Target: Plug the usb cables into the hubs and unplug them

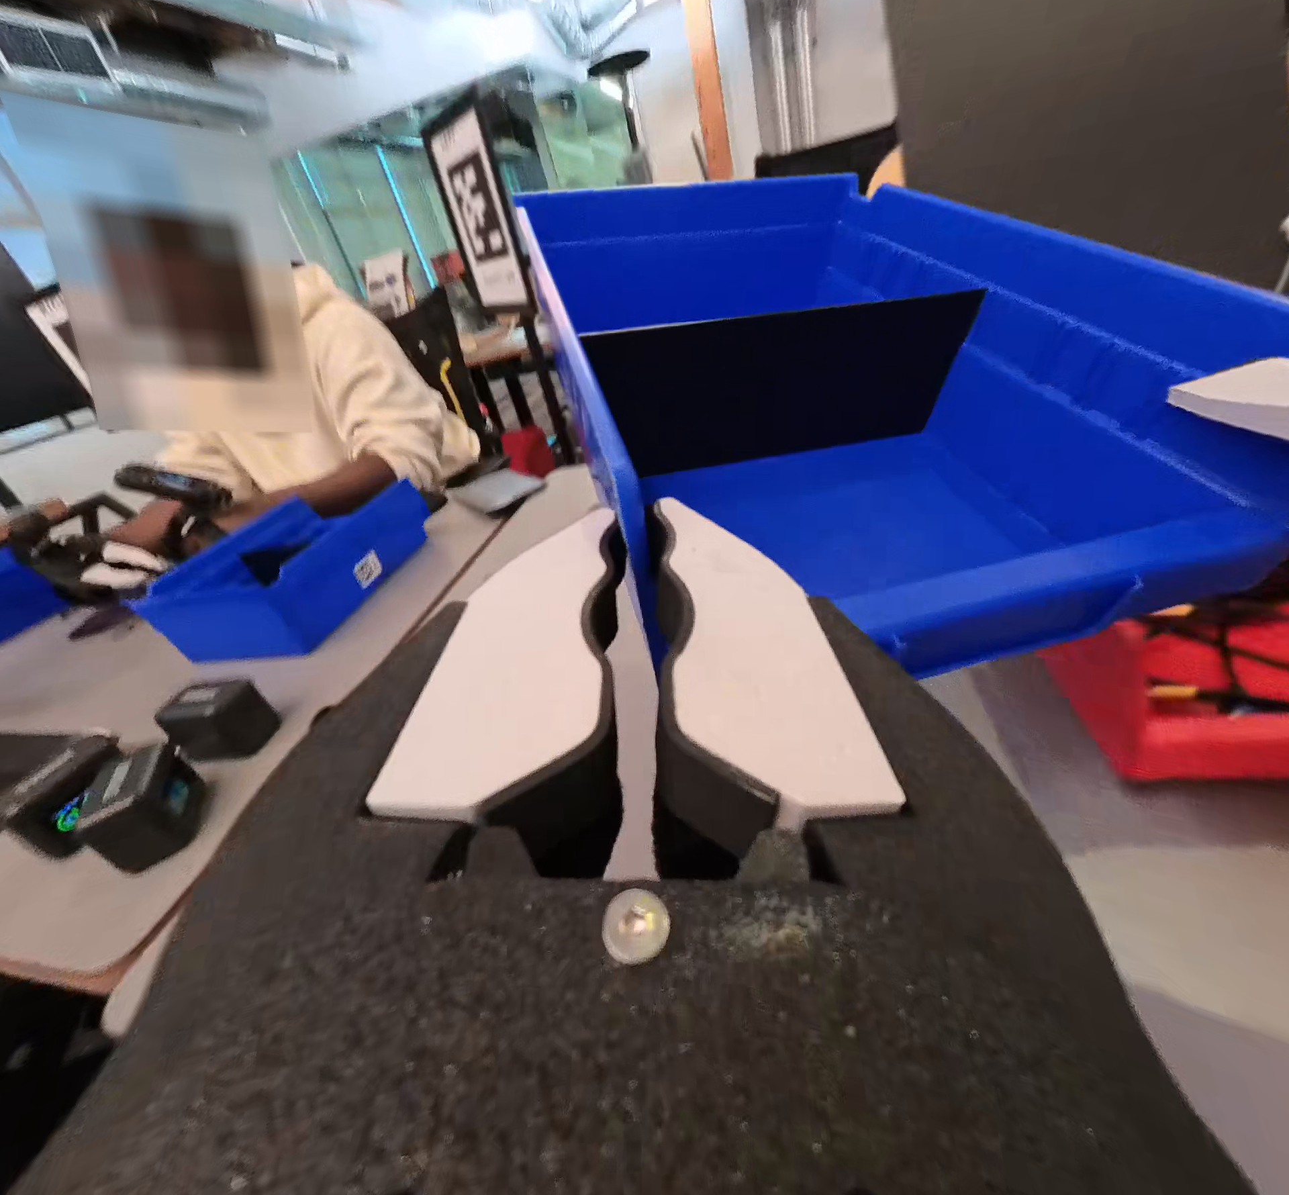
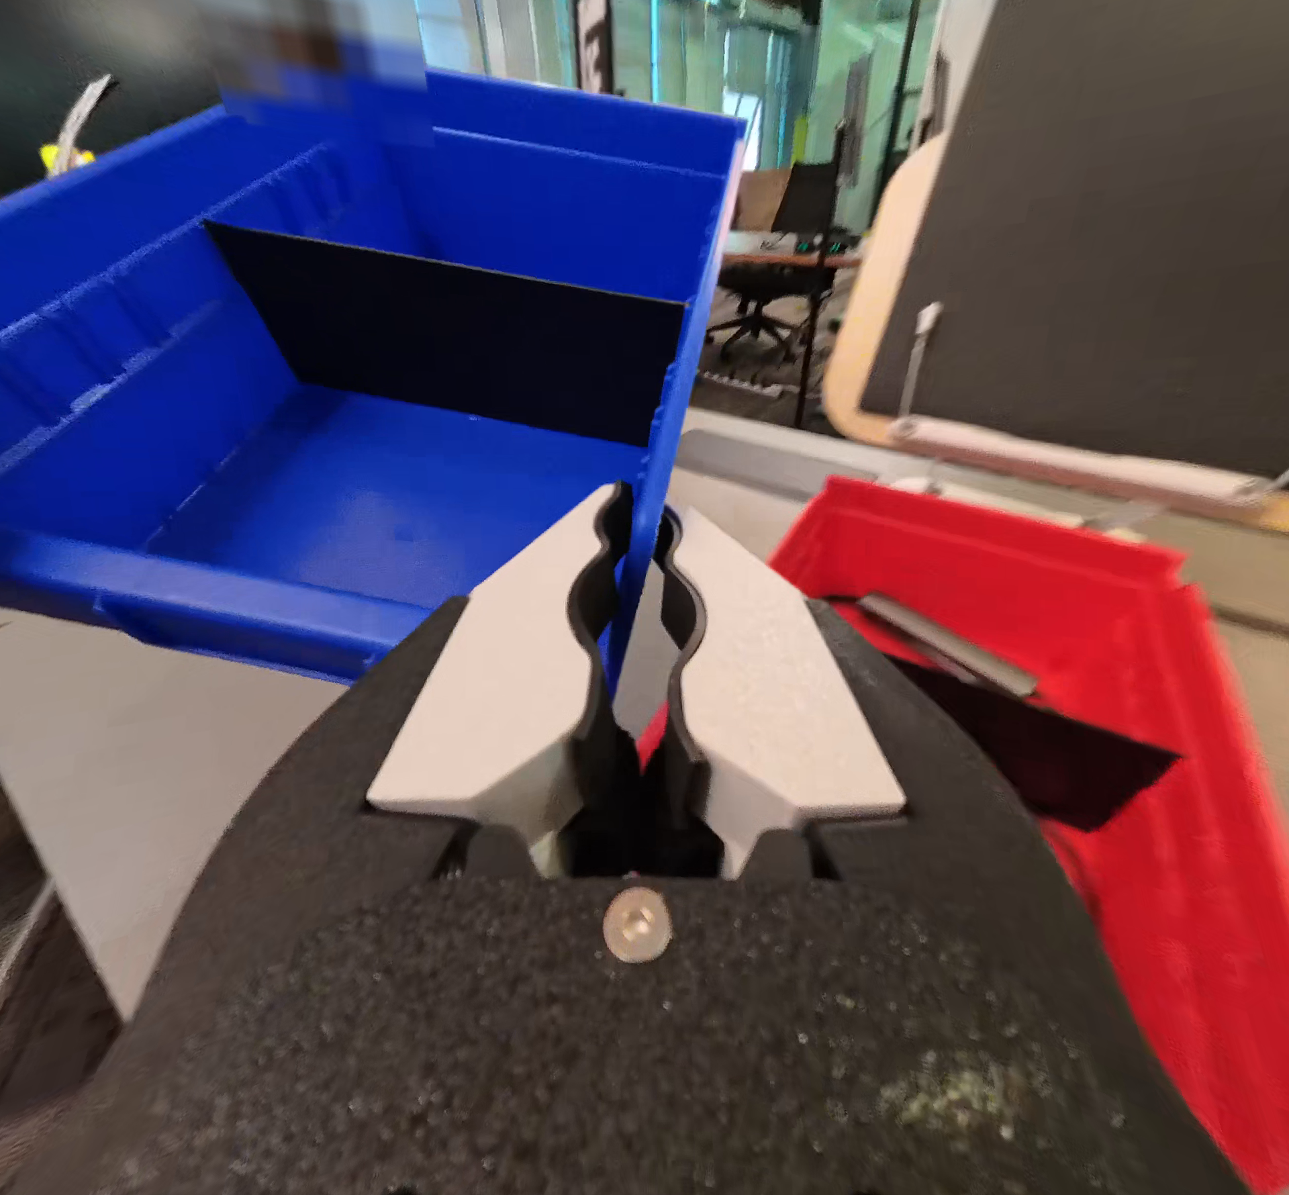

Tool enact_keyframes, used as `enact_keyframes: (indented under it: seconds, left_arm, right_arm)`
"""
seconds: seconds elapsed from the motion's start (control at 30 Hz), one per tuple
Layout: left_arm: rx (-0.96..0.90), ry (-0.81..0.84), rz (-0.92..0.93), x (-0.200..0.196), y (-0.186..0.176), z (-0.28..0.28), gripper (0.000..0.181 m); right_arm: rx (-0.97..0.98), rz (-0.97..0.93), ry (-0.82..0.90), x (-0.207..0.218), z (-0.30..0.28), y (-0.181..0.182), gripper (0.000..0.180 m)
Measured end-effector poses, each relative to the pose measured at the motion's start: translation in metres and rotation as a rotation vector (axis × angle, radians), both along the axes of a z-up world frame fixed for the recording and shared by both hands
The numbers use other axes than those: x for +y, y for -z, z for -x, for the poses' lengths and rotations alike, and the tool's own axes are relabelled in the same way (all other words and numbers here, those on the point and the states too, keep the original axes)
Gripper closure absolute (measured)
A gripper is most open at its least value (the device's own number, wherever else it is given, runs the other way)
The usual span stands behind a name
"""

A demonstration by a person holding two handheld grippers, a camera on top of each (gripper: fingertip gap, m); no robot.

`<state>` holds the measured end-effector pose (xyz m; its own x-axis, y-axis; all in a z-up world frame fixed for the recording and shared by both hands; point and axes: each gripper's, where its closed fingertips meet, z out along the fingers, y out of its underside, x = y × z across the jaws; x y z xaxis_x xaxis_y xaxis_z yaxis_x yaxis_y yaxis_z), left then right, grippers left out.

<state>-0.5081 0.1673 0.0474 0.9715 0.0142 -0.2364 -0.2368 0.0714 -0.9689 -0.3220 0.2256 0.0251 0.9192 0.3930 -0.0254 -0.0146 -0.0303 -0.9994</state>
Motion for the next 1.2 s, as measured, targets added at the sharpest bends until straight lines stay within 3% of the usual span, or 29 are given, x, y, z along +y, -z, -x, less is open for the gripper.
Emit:
enact_keyframes:
  seconds: [0.13, 0.23, 0.33, 0.47, 0.6, 0.77, 0.9, 1.2]
  left_arm:
    - [-0.016, 0.110, -0.047, 0.017, -0.033, -0.085, 0.176]
    - [0.007, 0.260, -0.023, 0.031, -0.035, -0.174, 0.175]
    - [0.025, 0.403, 0.036, 0.036, -0.020, -0.272, 0.175]
    - [-0.038, 0.580, 0.116, 0.022, 0.022, -0.404, 0.175]
    - [-0.021, 0.627, 0.211, 0.003, 0.081, -0.487, 0.174]
    - [-0.019, 0.621, 0.347, 0.004, 0.144, -0.512, 0.174]
    - [0.037, 0.588, 0.351, 0.010, 0.170, -0.505, 0.173]
    - [0.106, 0.719, 0.536, 0.000, 0.178, -0.507, 0.165]
  right_arm:
    - [0.008, -0.073, 0.114, -0.005, -0.095, -0.038, 0.175]
    - [0.025, -0.076, 0.221, -0.020, -0.187, -0.042, 0.175]
    - [-0.003, -0.027, 0.376, -0.043, -0.285, -0.018, 0.175]
    - [0.111, 0.059, 0.591, -0.081, -0.411, 0.029, 0.176]
    - [0.102, 0.175, 0.704, -0.111, -0.488, 0.090, 0.177]
    - [0.095, 0.275, 0.644, -0.105, -0.510, 0.135, 0.176]
    - [0.026, 0.362, 0.611, -0.087, -0.507, 0.153, 0.176]
    - [0.023, 0.354, 0.638, -0.079, -0.512, 0.155, 0.173]
